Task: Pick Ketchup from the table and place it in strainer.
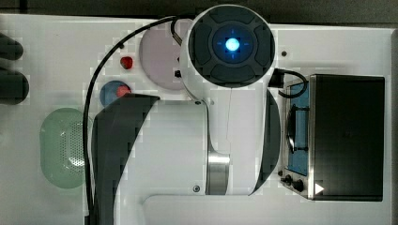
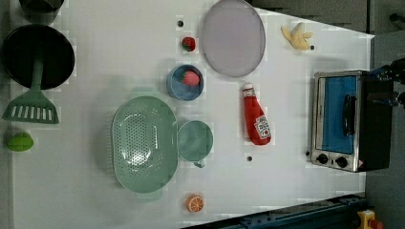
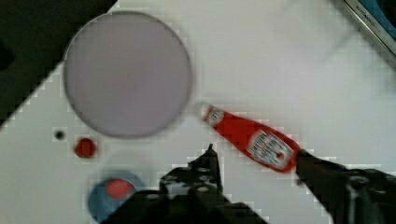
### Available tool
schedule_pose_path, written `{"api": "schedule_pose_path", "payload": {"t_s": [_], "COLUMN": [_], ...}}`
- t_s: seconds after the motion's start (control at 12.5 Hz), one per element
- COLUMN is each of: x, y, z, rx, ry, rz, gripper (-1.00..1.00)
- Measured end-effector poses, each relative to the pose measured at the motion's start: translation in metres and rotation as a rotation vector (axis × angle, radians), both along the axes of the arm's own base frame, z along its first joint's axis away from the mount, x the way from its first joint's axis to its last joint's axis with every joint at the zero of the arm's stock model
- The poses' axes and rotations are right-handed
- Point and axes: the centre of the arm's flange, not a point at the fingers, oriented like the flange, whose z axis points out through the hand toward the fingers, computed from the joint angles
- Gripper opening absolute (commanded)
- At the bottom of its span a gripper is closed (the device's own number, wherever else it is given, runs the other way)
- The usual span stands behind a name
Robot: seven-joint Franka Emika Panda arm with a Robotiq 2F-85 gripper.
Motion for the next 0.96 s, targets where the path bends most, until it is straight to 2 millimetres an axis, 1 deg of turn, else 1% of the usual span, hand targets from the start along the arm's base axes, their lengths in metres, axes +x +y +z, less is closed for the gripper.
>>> {"api": "schedule_pose_path", "payload": {"t_s": [0.16,0.24,0.4,0.48,0.56,0.64,0.72,0.8,0.96], "x": [-0.036,-0.049,-0.062,-0.064,-0.063,-0.059,-0.054,-0.051,-0.045], "y": [-0.004,-0.01,-0.015,-0.015,-0.015,-0.013,-0.009,-0.007,-0.001], "z": [-0.001,0.008,0.03,0.036,0.037,0.03,0.014,-0.008,-0.061], "rx": [0.0,-0.006,-0.012,-0.013,-0.013,-0.015,-0.016,-0.019,-0.015], "ry": [0.104,0.097,0.045,0.028,0.008,-0.01,-0.026,-0.007,0.059], "rz": [-0.012,-0.024,-0.038,-0.039,-0.039,-0.035,-0.028,-0.015,0.071], "gripper": [0.81,0.99,1.0,1.0,1.0,1.0,1.0,1.0,1.0]}}
